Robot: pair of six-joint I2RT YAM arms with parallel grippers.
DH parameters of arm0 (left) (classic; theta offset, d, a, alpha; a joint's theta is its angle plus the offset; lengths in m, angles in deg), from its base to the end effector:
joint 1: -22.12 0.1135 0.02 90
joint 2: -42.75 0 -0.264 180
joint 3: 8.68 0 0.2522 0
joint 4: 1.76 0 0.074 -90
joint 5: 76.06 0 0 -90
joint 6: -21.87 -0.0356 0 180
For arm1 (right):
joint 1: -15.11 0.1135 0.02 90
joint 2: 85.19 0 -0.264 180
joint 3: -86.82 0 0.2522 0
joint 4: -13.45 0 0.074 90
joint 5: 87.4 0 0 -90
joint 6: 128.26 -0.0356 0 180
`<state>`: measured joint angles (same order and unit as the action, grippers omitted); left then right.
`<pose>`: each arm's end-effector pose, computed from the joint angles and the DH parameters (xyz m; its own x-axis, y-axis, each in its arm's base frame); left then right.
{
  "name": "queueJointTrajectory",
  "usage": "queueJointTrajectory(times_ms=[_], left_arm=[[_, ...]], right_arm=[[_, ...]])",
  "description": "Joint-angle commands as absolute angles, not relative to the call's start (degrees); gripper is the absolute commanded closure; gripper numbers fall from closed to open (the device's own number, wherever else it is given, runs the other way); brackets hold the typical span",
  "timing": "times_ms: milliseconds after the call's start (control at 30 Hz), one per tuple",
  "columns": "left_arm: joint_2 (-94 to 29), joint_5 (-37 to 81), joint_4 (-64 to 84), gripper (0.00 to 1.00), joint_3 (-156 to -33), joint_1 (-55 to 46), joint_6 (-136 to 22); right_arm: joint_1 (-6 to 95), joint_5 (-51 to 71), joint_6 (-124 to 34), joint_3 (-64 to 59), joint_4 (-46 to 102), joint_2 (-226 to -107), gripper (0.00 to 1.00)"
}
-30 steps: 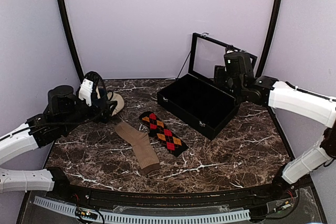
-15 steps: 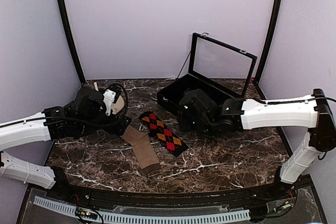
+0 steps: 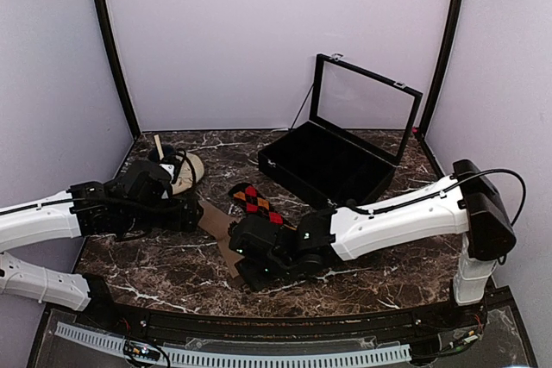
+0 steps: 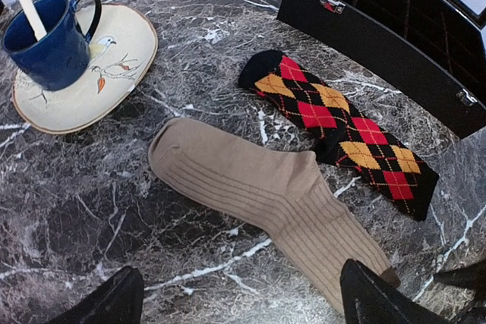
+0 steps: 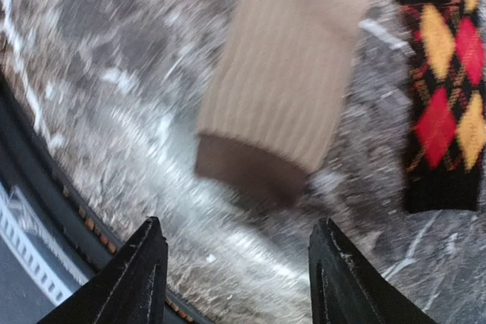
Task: Roll the socks
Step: Fold the sock at the center of the board.
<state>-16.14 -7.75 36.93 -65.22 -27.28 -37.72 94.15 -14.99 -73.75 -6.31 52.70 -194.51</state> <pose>0.1508 -0.1557 0.2589 -0.6338 0.0167 -0.7733 0.2357 0.9564 -0.1725 0.0887 0.4012 0.2034 -0.6519 -0.4554 -0.6064 -0.6446 0.7540 0.1267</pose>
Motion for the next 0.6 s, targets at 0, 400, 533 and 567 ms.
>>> queueJointTrajectory(times_ms=[0, 400, 533, 567], left_arm=[[-12.3, -8.4, 40.6, 0.08, -63.4, -27.4, -29.8], [-7.3, -7.1, 42.2, 0.09, -60.8, -27.5, -22.3], [-5.7, -7.5, 42.9, 0.1, -60.0, -27.4, -20.3], [-5.5, -7.6, 43.0, 0.09, -59.9, -27.4, -20.0]], right_arm=[[97.4, -10.2, -62.6, -7.3, 54.0, -195.4, 0.42], [97.9, -10.9, -45.5, -7.3, 54.7, -197.6, 0.37], [97.8, -12.2, -40.4, -7.7, 53.6, -199.3, 0.35], [97.7, -12.2, -39.4, -7.7, 53.2, -199.6, 0.35]])
